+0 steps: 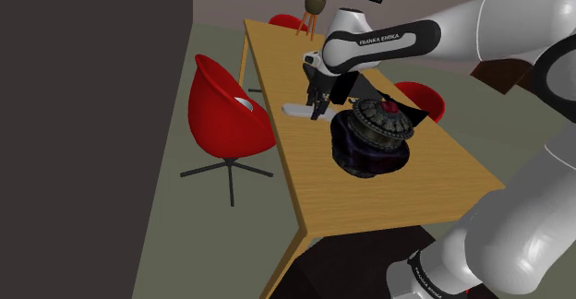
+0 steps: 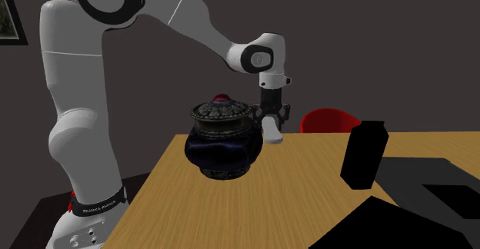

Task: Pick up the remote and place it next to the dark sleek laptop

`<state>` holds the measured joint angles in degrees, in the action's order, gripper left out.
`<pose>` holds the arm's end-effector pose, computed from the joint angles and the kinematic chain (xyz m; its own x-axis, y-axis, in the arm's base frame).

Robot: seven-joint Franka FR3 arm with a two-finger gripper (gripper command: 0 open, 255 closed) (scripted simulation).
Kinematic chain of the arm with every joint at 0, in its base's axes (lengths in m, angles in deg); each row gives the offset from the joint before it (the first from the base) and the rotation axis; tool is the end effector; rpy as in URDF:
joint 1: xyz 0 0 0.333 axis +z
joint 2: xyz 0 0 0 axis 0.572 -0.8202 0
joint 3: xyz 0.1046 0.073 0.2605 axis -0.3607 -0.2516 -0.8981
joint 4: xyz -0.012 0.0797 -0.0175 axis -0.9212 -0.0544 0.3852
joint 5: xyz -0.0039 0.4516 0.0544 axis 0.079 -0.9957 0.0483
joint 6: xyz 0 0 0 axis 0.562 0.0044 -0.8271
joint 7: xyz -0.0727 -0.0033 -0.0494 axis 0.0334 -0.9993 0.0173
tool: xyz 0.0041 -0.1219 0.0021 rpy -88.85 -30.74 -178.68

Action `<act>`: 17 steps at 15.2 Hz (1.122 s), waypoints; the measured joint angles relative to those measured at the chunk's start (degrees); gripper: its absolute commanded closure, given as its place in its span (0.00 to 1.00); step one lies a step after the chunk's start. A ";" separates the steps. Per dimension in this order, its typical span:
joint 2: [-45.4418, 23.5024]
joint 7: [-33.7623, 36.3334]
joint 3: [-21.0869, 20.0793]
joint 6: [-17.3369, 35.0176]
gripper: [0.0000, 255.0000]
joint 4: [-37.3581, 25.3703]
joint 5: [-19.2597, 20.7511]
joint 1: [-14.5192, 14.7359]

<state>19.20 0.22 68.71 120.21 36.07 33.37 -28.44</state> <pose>0.6271 -0.0118 0.3188 0.4423 0.8968 -0.0106 0.8968 -0.4421 0.0199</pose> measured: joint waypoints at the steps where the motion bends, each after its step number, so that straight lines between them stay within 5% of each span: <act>1: 0.32 -0.06 0.04 -0.71 1.00 -0.40 0.04 -0.03; 7: 1.56 -0.55 0.30 -4.56 1.00 -3.02 0.18 -0.31; 17: -3.32 -13.63 5.52 -6.56 1.00 -9.85 -1.79 -7.58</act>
<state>15.88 -13.41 74.23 113.65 26.22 31.58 -36.02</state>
